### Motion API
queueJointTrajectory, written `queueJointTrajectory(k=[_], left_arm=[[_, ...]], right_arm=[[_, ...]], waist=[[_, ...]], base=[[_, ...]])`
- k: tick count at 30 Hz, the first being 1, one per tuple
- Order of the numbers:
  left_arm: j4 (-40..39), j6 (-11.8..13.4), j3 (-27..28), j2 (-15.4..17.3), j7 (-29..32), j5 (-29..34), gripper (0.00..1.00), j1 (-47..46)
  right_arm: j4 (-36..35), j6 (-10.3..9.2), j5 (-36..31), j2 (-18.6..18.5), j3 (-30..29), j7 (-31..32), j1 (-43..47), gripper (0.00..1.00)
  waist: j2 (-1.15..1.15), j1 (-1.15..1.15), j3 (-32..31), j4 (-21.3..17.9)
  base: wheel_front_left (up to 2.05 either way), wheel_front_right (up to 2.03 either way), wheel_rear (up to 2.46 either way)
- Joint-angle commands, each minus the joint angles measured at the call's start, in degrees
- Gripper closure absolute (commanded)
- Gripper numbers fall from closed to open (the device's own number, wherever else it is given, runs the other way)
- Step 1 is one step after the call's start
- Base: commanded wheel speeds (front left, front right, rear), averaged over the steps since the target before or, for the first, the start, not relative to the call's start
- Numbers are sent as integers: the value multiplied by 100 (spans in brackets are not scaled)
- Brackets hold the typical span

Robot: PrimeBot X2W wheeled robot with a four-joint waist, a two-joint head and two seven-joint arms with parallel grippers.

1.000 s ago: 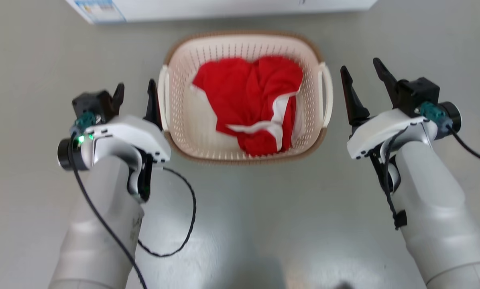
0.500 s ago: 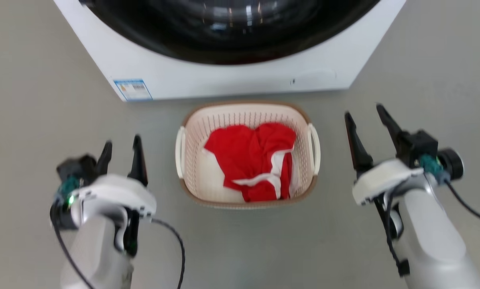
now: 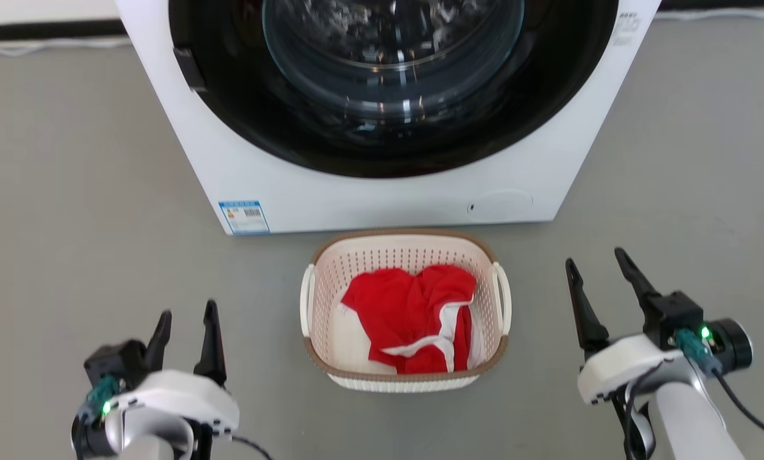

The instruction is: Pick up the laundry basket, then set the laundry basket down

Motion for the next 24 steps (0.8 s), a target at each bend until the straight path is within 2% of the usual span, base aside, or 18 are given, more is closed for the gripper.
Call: queueJointTrajectory(k=[1,14,15,20,24], left_arm=[[-214,-17,132,96,-34,-17,0,74],[-707,197,-1,95,-34,-135,0,846],[-570,167,-135,17,2,-122,100,951],[-260,188,-129,-44,13,-152,100,1226],[-281,170,-98,-39,98,-383,100,1190]], right_arm=[[-244,26,39,17,112,-53,85,0],[-685,26,122,17,224,-53,755,0],[-511,0,88,12,70,0,816,100],[-195,-1,104,45,57,29,1100,100],[-196,0,397,44,2,134,1062,100]], waist=[[0,0,-155,7],[0,0,-751,-50],[0,0,-706,-33],[0,0,-736,-33],[0,5,-745,-29]], base=[[0,0,0],[0,0,0],[0,0,0],[0,0,0],[0,0,0]])
